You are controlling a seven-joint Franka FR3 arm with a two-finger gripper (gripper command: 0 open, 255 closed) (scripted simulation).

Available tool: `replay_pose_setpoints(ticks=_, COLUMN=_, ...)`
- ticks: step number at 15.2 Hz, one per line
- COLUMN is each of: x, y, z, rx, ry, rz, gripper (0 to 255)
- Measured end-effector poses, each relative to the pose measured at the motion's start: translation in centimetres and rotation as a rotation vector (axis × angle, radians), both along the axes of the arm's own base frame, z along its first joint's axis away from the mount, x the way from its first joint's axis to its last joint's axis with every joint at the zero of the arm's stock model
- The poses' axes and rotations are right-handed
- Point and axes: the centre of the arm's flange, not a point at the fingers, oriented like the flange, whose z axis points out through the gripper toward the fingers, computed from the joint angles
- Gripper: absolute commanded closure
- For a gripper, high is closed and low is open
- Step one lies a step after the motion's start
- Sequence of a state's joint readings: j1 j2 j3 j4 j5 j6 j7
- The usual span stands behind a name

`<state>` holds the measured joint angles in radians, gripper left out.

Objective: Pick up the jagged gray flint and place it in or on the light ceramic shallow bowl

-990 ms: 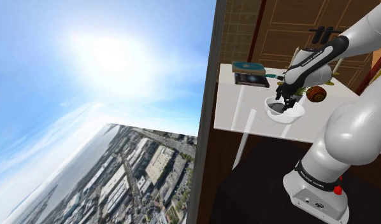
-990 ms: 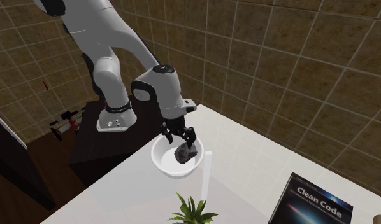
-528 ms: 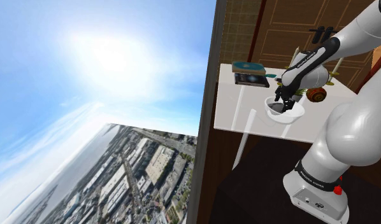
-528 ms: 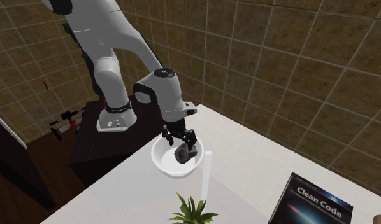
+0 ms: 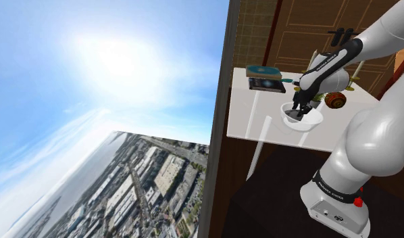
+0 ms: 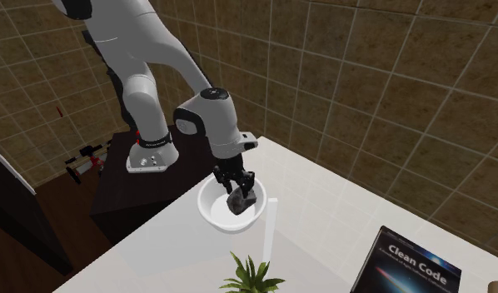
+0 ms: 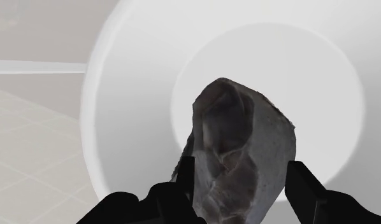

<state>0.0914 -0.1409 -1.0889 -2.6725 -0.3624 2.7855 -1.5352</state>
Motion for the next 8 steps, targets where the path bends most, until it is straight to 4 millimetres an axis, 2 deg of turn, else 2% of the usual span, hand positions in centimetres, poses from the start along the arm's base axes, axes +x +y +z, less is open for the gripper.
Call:
replay_pose_setpoints(ticks=5, x=0.0, y=0.1, z=0.0, rx=0.001, ry=0.000, rz=-0.001, gripper=255)
replay_pose_setpoints(ticks=8, x=-0.1, y=0.4, z=1.1, rx=0.006, ry=0.006, rz=0.001, gripper=255)
